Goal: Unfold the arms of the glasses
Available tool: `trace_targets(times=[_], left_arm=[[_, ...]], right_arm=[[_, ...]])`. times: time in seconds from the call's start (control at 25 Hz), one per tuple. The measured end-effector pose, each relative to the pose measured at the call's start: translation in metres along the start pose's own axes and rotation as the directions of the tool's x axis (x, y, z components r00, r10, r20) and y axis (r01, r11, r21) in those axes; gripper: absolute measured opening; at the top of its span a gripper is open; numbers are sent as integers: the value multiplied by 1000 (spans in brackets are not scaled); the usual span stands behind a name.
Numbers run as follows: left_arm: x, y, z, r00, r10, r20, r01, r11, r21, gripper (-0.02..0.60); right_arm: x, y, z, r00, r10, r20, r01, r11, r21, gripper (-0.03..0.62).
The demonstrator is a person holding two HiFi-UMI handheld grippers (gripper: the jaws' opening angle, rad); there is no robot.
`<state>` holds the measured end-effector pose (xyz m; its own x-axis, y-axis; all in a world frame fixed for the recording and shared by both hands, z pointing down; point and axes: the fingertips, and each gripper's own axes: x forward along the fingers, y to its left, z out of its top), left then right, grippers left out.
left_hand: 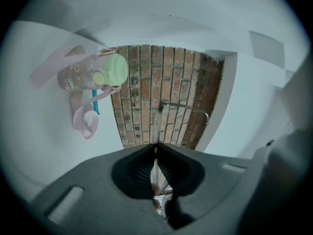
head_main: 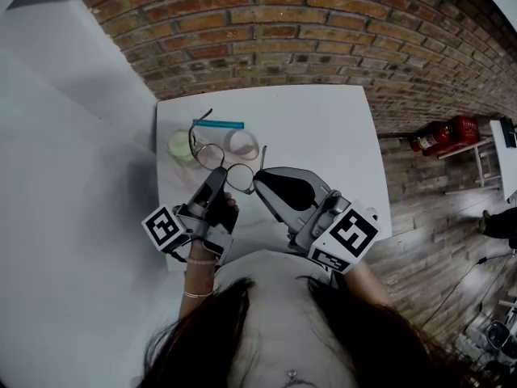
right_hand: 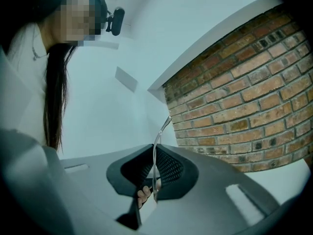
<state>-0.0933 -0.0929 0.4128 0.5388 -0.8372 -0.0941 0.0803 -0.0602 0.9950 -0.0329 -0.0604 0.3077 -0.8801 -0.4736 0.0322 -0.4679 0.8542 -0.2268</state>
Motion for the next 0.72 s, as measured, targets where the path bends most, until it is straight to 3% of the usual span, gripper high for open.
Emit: trace_targets(times=[0.72], left_arm=[[-6, -3, 10, 1000, -15, 25, 14, 1000, 4, 20]], right_arm=[[-3, -4, -3, 1000, -5, -9, 6, 1000, 11, 35]])
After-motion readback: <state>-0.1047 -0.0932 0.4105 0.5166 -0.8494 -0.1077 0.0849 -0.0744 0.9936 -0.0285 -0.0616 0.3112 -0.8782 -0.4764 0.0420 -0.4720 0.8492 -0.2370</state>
